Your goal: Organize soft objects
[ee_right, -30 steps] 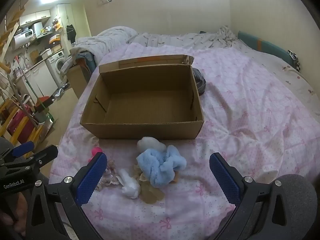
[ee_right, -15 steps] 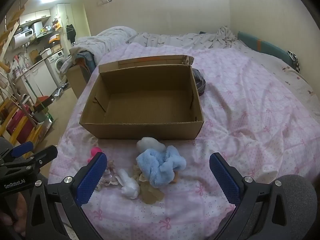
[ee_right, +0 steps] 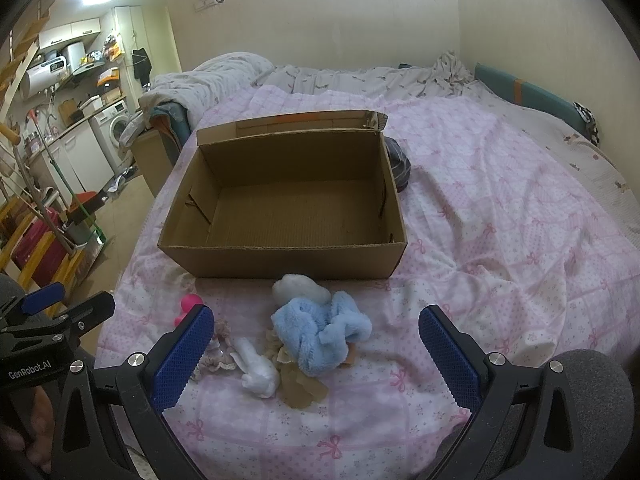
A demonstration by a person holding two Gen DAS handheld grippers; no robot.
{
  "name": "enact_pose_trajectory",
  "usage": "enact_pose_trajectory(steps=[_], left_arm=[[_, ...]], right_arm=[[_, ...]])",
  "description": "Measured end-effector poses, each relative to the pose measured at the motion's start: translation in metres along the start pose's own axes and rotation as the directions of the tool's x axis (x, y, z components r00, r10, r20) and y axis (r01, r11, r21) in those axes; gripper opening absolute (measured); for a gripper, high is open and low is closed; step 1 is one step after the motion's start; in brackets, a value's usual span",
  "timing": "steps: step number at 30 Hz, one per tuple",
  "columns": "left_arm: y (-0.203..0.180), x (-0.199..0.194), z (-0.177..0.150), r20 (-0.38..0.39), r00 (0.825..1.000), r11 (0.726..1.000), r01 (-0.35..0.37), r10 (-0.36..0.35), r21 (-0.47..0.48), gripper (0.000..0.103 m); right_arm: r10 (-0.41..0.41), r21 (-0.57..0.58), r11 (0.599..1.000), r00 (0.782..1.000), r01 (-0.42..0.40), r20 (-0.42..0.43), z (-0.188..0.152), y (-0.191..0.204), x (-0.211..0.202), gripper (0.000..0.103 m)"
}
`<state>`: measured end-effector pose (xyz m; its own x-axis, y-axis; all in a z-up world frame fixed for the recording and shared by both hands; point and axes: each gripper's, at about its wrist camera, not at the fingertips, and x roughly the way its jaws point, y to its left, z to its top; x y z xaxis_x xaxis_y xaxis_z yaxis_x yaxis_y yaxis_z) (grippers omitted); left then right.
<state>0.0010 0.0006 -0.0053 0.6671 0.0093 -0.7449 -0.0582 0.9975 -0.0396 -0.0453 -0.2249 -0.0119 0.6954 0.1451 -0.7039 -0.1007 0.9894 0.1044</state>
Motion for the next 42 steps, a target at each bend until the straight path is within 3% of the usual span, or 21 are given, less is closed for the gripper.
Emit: enact_pose_trajectory(steps=[42], left_arm=[[0.0009,0.0028,-0.0011,-0.005,1.000,1.000,-0.024,0.024,0.012,0.103]], right_arm=[[0.006,-0.004,1.000,1.000,-0.006,-0.019,-0.0025,0.0006,0.0055,0.103]])
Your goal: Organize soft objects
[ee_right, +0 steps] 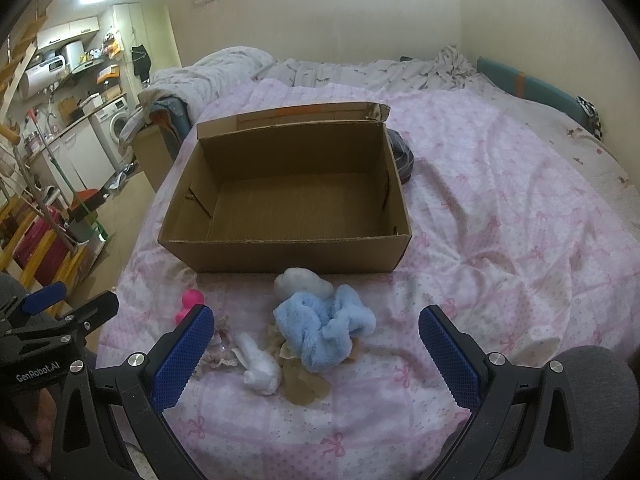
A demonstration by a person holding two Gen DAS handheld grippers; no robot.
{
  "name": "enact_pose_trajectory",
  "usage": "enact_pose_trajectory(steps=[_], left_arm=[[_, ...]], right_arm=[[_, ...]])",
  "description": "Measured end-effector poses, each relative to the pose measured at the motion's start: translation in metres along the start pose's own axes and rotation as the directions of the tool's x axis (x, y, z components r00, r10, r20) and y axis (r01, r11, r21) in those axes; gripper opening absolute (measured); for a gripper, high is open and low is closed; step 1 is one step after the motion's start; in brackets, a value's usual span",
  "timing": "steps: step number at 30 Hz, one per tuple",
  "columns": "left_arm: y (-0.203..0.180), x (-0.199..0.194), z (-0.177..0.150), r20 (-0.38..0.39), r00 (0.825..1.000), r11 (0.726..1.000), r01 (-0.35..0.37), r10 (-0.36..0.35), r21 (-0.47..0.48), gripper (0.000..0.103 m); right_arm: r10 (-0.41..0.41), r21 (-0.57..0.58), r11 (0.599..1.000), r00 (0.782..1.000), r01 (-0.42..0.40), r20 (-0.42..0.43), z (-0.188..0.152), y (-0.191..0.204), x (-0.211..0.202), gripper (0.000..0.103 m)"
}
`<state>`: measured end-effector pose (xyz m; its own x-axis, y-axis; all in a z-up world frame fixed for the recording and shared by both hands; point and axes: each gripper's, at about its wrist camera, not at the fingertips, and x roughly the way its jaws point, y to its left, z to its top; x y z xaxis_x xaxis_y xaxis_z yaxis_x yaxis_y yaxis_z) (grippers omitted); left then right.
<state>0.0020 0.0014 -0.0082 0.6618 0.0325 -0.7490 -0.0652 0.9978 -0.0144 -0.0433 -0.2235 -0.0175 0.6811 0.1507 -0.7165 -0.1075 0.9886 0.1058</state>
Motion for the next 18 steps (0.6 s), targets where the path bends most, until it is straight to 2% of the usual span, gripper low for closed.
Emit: enact_pose_trajectory(steps=[12,18], left_arm=[[-0.002,0.001,0.000,0.000,1.000,1.000,-0.004,0.004,0.004,0.103],[-0.011,0.001,0.011,-0.004,1.000,0.999,0.011,-0.010,0.051,0.103]], right_arm=[[0.000,0.003,1.000,1.000,0.000,-0.003,0.001,0.000,0.000,0.103],[-0.006,-0.002,1.000,1.000,0.006,0.009,0.004,0.000,-0.003,0.103]])
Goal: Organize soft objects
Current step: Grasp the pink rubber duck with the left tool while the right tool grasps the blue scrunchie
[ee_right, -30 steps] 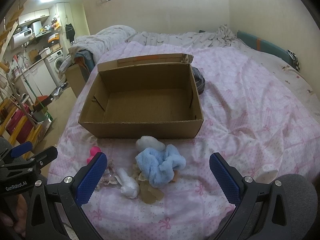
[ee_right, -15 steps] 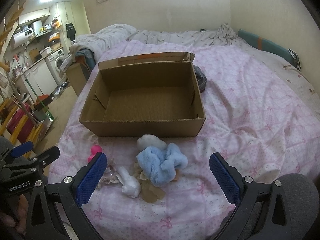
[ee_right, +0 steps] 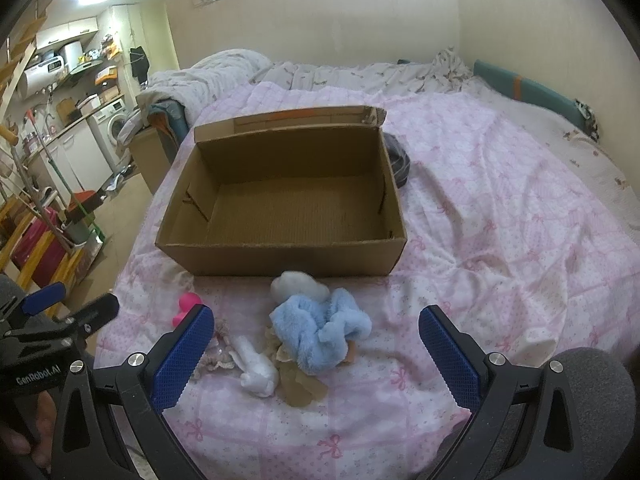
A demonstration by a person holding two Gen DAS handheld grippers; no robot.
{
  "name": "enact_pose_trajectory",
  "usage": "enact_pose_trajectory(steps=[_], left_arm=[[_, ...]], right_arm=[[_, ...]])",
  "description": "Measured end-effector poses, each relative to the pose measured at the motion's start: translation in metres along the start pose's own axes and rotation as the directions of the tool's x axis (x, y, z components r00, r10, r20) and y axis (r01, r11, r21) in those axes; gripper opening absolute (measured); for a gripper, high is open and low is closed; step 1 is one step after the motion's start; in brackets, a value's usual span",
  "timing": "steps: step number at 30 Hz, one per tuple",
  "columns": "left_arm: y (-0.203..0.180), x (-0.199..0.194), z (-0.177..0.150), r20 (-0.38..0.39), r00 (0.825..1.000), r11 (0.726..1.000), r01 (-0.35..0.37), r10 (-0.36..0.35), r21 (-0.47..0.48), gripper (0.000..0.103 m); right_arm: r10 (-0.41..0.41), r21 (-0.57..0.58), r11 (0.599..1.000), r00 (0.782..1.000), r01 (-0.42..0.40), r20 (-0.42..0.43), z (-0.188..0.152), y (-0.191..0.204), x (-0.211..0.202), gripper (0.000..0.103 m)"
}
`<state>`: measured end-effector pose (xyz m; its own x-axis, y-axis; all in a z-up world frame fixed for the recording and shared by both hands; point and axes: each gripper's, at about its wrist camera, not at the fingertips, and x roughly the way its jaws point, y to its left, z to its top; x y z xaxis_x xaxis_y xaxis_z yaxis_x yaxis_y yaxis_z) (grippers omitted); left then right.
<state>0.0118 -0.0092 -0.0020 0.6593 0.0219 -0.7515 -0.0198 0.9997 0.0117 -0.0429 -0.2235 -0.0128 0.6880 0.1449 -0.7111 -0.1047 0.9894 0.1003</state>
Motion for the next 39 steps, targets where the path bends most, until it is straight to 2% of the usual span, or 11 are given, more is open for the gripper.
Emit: enact_pose_trajectory(steps=[6,12,15,17,19,25,29,32,35,37,39], left_arm=[[0.013,0.003,0.039,-0.029,1.000,1.000,0.012,-0.013,-0.024,0.103],[0.026,0.041,0.055,-0.202,0.979,1.000,-0.005,0.000,-0.026,0.103],[0.036,0.068,0.049,-0.294,0.955,0.997,0.014,-0.037,-0.082,0.103],[0.037,0.090,0.041,-0.383,0.920,0.992,0.039,-0.082,-0.118,0.101],[0.035,0.111,0.031,-0.453,0.881,0.985,0.067,-0.134,-0.161,0.087],[0.015,0.148,0.012,-0.533,0.819,0.972,0.117,-0.210,-0.203,0.083],[0.005,0.157,0.006,-0.516,0.834,0.977,0.118,-0.195,-0.177,0.083],[0.000,0.168,0.000,-0.535,0.817,0.972,0.125,-0.214,-0.198,0.075],[-0.003,0.177,-0.005,-0.554,0.801,0.968,0.123,-0.227,-0.219,0.054],[-0.005,0.182,-0.009,-0.556,0.792,0.961,0.132,-0.250,-0.244,0.043],[-0.009,0.186,-0.011,-0.554,0.792,0.958,0.135,-0.258,-0.253,0.044]], right_arm=[[0.036,0.011,0.999,0.999,-0.036,-0.005,0.021,-0.009,-0.002,0.103],[0.101,0.059,0.993,0.993,-0.097,-0.068,0.048,-0.025,0.014,0.103],[0.088,0.053,0.995,0.992,-0.083,-0.087,0.054,-0.032,0.025,0.103],[0.079,0.058,0.996,0.991,-0.074,-0.104,0.054,-0.037,0.034,0.103],[0.074,0.073,0.995,0.989,-0.065,-0.126,0.051,-0.043,0.045,0.103],[0.097,0.157,0.985,0.974,-0.066,-0.202,0.035,-0.059,0.071,0.103],[0.152,0.242,0.966,0.961,-0.095,-0.232,0.033,-0.073,0.081,0.103],[0.202,0.335,0.936,0.943,-0.106,-0.265,0.028,-0.088,0.091,0.103],[0.258,0.400,0.908,0.916,-0.121,-0.309,0.023,-0.094,0.106,0.103],[0.268,0.396,0.911,0.899,-0.119,-0.347,0.019,-0.089,0.115,0.103],[0.266,0.355,0.926,0.888,-0.127,-0.376,0.017,-0.076,0.122,0.103]])
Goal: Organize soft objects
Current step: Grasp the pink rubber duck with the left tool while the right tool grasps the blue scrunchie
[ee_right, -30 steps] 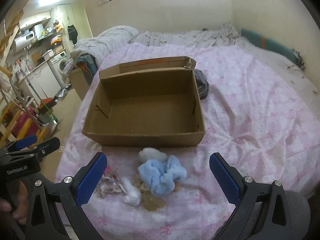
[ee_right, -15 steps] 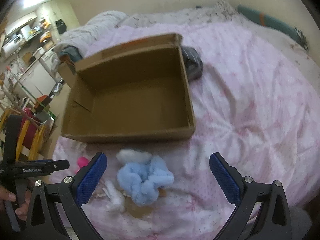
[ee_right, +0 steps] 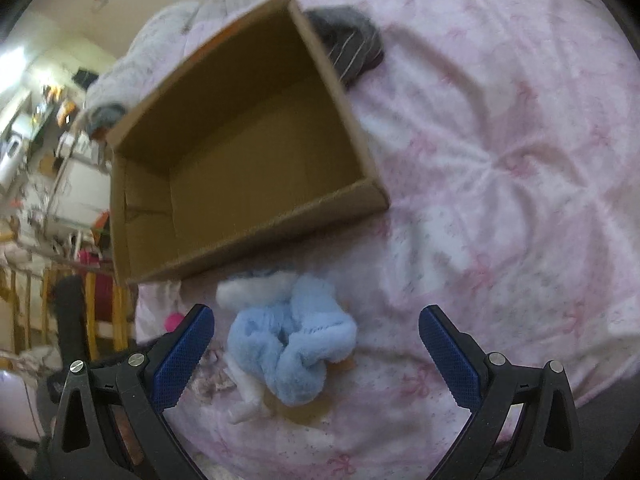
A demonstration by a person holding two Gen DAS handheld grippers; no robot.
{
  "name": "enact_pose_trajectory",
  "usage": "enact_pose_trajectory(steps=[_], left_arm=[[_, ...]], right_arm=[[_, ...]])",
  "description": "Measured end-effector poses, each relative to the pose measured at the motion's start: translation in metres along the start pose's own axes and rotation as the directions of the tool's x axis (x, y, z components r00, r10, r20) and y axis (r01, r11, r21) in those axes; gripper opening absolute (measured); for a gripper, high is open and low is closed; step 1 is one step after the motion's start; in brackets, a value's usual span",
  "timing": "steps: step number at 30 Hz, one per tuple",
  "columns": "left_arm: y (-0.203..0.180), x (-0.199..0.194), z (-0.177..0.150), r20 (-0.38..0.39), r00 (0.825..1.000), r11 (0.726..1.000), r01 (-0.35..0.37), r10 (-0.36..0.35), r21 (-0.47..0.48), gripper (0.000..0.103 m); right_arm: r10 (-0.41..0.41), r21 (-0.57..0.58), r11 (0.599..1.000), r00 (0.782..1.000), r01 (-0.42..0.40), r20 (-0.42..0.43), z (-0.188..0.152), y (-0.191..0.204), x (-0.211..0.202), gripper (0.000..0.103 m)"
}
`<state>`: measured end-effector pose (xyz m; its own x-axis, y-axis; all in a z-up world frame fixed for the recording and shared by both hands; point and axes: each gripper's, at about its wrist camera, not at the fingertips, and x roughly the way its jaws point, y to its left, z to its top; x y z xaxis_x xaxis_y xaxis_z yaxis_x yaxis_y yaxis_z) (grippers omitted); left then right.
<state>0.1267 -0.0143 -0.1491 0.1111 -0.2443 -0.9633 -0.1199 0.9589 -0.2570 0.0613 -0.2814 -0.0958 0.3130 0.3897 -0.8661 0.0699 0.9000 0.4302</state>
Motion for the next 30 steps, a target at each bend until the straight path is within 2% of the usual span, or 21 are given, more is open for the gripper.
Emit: enact_pose_trajectory(steps=[4,8,10,12,14,16,18,19,24,27,30], left_arm=[[-0.007,-0.005,-0.006,0.027,1.000,1.000,-0.010,0.010,0.021,0.043],[-0.009,-0.022,-0.009,0.098,0.995,0.999,-0.035,0.032,0.027,0.043],[-0.009,-0.029,-0.014,0.123,0.992,0.999,-0.035,0.032,0.022,0.043],[-0.010,-0.033,-0.016,0.140,0.990,0.999,-0.033,0.030,0.020,0.043],[-0.015,-0.046,-0.014,0.148,0.989,0.999,-0.034,0.030,0.020,0.043],[-0.014,-0.047,-0.018,0.159,0.987,0.999,-0.041,0.037,0.023,0.043],[-0.010,-0.056,-0.020,0.168,0.985,0.999,-0.044,0.039,0.028,0.043],[-0.012,-0.060,-0.021,0.173,0.984,0.998,-0.048,0.042,0.032,0.043],[-0.005,-0.079,-0.030,0.210,0.977,0.998,-0.055,0.044,0.043,0.043],[-0.002,-0.098,-0.038,0.257,0.965,0.997,-0.060,0.045,0.050,0.043],[-0.005,-0.114,-0.047,0.304,0.952,0.997,-0.053,0.032,0.062,0.043]], right_arm=[[-0.011,-0.078,0.997,0.998,0.007,-0.054,-0.005,0.016,0.021,0.103],[-0.040,-0.099,0.995,0.994,0.030,-0.106,-0.010,0.020,0.043,0.102],[-0.046,-0.119,0.992,0.991,0.031,-0.125,-0.011,0.024,0.048,0.078],[-0.067,-0.147,0.988,0.990,0.048,-0.124,-0.013,0.029,0.051,0.077],[-0.088,-0.186,0.980,0.990,0.066,-0.113,-0.016,0.037,0.054,0.063],[-0.080,-0.207,0.977,0.991,0.056,-0.107,-0.018,0.041,0.054,0.037],[-0.077,-0.236,0.970,0.994,0.056,-0.080,-0.019,0.046,0.049,0.024],[-0.066,-0.247,0.968,0.996,0.048,-0.065,-0.019,0.049,0.045,0.016],[0.081,-0.291,0.954,0.996,-0.070,0.024,-0.021,0.063,0.010,0.013],[0.213,-0.278,0.942,0.976,-0.190,0.054,-0.022,0.063,-0.015,0.013],[0.294,-0.297,0.921,0.951,-0.254,0.098,-0.021,0.069,-0.042,0.013]])
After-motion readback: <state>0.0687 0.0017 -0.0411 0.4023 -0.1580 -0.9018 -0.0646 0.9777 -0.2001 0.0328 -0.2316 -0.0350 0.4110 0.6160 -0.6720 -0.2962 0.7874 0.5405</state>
